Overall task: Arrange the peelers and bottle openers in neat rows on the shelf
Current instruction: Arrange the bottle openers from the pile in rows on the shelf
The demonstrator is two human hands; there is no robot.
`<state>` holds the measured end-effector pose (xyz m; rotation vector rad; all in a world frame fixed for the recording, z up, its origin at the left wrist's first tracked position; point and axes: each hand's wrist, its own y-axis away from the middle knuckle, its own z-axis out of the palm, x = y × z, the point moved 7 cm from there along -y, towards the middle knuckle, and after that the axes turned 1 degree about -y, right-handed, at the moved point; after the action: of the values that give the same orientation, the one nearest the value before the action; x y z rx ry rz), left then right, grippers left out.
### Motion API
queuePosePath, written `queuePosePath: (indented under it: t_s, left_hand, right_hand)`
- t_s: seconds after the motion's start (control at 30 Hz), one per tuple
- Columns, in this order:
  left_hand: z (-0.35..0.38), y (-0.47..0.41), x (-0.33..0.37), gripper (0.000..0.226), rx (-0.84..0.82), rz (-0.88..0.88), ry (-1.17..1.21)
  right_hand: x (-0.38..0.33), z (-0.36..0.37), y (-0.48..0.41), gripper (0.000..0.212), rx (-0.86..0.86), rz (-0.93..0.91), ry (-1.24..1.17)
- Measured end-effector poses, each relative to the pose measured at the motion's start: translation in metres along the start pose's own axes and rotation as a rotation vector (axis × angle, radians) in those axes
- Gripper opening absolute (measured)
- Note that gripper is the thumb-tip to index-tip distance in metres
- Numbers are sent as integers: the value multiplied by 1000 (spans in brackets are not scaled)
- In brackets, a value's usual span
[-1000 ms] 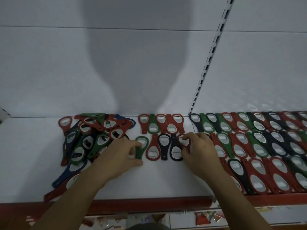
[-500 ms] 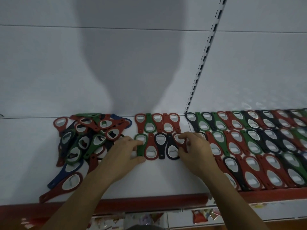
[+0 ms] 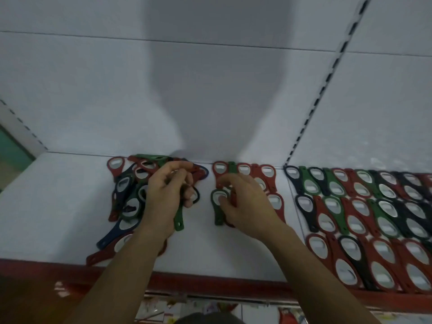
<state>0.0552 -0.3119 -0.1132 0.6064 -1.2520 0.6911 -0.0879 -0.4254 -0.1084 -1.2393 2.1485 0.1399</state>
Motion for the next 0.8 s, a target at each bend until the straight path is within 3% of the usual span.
queuePosePath:
  t_s: [0.17, 0.27, 0.37, 0.5, 0.67, 0.8]
  left_hand:
    - [-54, 4, 3, 12, 173, -317, 754]
    - [-87, 14, 10, 34, 235, -342, 887]
    - [-106, 20, 19, 51, 213, -301, 919]
    - [-121, 22, 19, 68, 231, -307, 882]
    - [-148, 7, 23, 94, 212, -213, 708]
    - [-174, -13, 33, 66, 175, -191, 495]
  right_hand:
    - [-37, 57, -61, 93, -423, -230, 328]
    - [-40, 79, -95, 110, -591, -274, 397]
    - [-46, 95, -121, 120, -654, -364, 426]
    - [-67, 114, -140, 114, -632, -511, 429]
    - [-91, 128, -154, 100, -579, -458, 41]
    - [-102, 134, -156, 74, -404, -281, -112]
